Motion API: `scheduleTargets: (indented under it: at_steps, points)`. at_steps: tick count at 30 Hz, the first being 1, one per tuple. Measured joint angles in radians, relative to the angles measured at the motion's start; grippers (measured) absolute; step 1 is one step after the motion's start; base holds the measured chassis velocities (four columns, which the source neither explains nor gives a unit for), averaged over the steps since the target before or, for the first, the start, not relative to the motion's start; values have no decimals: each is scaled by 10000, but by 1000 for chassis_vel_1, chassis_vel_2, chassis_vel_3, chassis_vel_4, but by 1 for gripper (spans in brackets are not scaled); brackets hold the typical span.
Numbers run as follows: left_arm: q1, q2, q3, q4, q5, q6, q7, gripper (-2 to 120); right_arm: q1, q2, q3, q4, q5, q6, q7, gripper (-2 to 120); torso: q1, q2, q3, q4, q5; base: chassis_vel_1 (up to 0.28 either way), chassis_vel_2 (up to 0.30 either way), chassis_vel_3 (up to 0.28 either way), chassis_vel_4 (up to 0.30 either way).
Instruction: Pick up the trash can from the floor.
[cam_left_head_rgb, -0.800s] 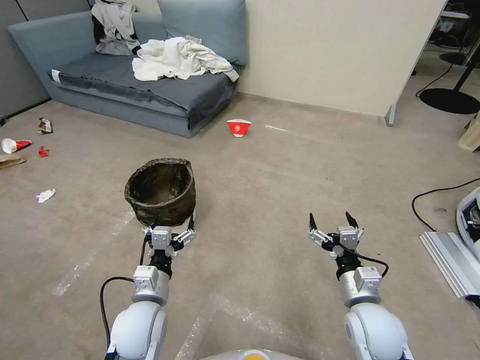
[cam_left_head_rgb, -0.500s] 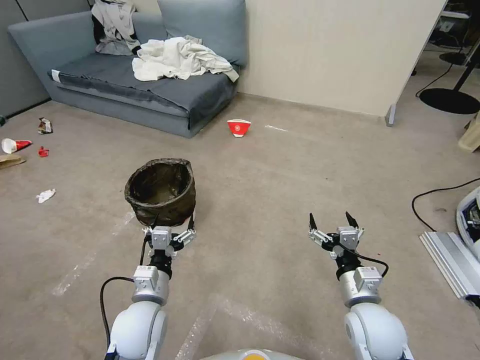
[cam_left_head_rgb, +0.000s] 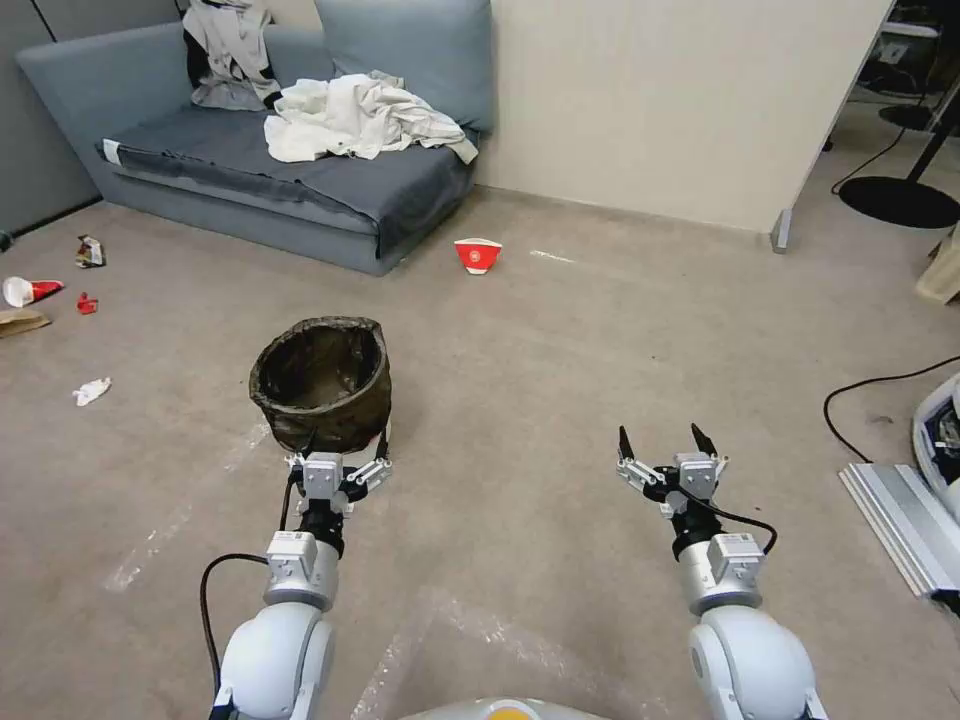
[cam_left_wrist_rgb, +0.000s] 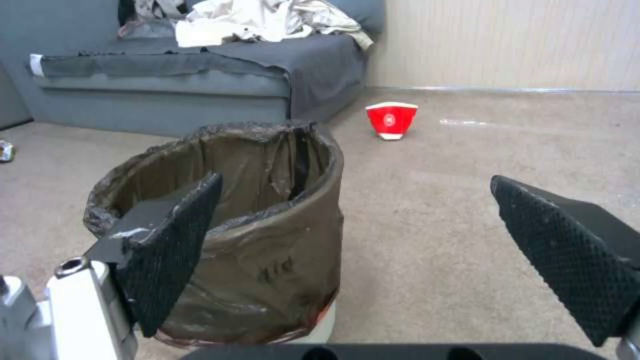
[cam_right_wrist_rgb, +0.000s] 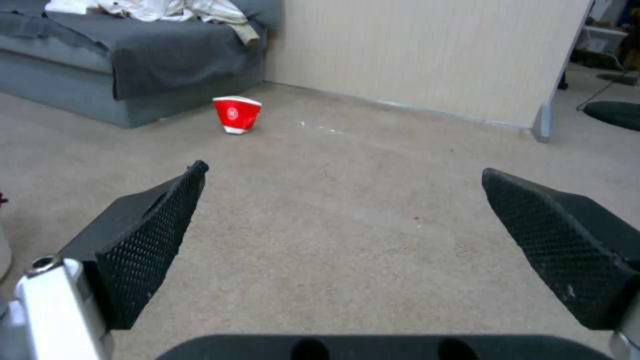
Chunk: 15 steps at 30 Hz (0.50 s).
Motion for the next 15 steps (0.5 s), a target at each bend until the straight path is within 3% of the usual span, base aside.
scheduleTargets:
  at_steps: [10, 13, 15]
  points:
    - [25, 3, -7, -9, 0, 0, -3, 100, -59, 16, -2, 87, 0, -20, 0, 100, 0, 0, 0, 1, 1, 0, 0, 0, 0]
    - [458, 105, -197, -749, -148, -15, -131, 100, -586, 240, -77, 1119, 1, -307, 75, 95, 0, 0, 0, -1, 3, 0, 0, 0, 0]
    - [686, 154, -294, -1122, -231, -23, -204, 100, -797, 327, -108, 1525, 1, -431, 112, 98, 0, 0, 0, 1, -2, 0, 0, 0, 0]
